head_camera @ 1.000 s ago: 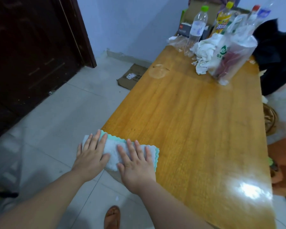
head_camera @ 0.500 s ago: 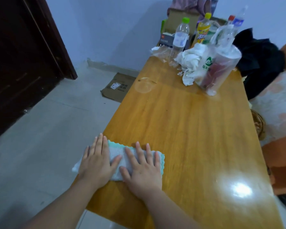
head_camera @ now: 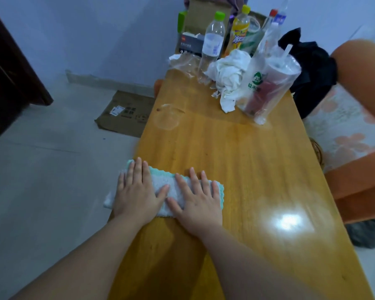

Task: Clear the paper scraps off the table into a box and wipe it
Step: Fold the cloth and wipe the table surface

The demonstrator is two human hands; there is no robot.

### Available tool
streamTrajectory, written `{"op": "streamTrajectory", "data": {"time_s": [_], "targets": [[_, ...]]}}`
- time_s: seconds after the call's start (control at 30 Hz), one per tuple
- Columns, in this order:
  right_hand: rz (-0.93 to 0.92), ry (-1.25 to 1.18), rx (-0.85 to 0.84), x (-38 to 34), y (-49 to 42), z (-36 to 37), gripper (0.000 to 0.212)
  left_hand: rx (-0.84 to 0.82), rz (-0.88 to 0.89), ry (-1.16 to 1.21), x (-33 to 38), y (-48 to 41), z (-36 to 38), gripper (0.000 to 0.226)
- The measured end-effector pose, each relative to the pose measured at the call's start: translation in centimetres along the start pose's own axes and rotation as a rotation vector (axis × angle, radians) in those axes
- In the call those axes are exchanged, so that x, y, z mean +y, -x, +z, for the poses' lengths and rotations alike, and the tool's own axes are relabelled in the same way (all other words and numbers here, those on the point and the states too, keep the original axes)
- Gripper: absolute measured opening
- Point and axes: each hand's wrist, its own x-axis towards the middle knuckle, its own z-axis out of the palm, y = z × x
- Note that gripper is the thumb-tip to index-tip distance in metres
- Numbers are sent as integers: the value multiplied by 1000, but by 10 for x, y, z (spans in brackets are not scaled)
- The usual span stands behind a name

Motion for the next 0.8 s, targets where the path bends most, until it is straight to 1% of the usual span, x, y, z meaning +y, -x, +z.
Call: {"op": "streamTrajectory", "data": {"time_s": [0.33,0.8], "targets": [[68,14,61,7,-35,-5,68,-32,43,-9,13,-45,-2,87],[59,53,21,15,-82,-16,66,-32,54,15,22,-91,-3,84]]}}
